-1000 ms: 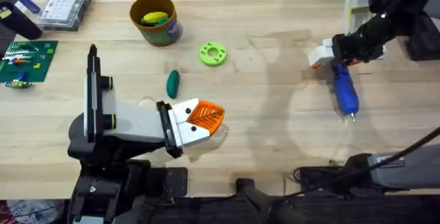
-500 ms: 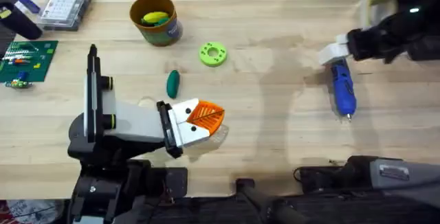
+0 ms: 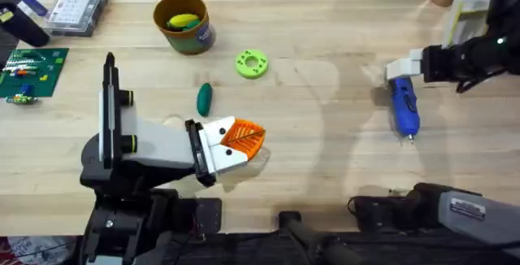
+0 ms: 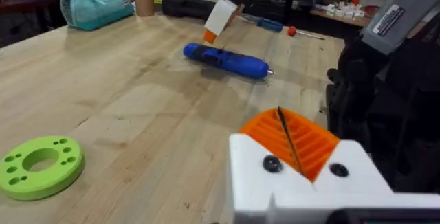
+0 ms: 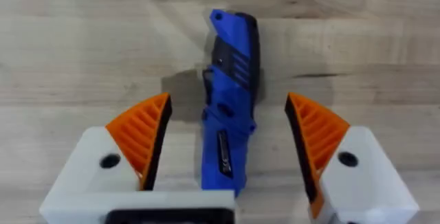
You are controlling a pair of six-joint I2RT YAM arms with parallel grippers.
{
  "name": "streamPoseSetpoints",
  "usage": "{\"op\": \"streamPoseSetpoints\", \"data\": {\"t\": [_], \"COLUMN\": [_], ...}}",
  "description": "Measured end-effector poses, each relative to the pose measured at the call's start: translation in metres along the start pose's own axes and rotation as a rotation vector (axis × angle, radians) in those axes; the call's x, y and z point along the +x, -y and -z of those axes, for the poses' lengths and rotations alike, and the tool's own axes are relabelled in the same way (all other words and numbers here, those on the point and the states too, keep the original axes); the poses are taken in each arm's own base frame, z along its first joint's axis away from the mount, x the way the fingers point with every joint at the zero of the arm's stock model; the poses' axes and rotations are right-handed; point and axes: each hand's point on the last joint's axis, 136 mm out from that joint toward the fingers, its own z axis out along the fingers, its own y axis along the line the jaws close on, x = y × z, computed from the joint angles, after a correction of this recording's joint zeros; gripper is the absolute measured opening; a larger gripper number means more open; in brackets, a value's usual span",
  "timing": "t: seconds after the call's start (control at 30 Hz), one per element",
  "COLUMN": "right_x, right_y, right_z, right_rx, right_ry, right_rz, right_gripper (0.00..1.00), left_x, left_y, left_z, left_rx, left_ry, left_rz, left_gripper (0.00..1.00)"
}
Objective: Pick up the gripper from the table and insert it into the empty holder that is missing its gripper. Then pick up a screw, insert it into the mounting hole, and use the screwdriver to tighten it. Finally, clean up the table by picking up the vegetable and placing it into the bucket.
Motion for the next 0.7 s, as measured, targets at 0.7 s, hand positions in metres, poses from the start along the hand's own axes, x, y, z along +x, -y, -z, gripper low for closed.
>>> {"op": "streamPoseSetpoints", "data": {"t": [0.7], "right_x": [0.019], "right_y": [-0.005], "right_z": [-0.074], "right_rx": [-0.068], "right_ry": [-0.166], "right_rz": [0.009], "right_gripper": [0.982], "left_x": [0.000], "left_y": [0.000], "left_z": [0.000], "left_rx": [0.000], "left_ry": [0.000], "left_rz": [0.000], "left_gripper": [0.010]}}
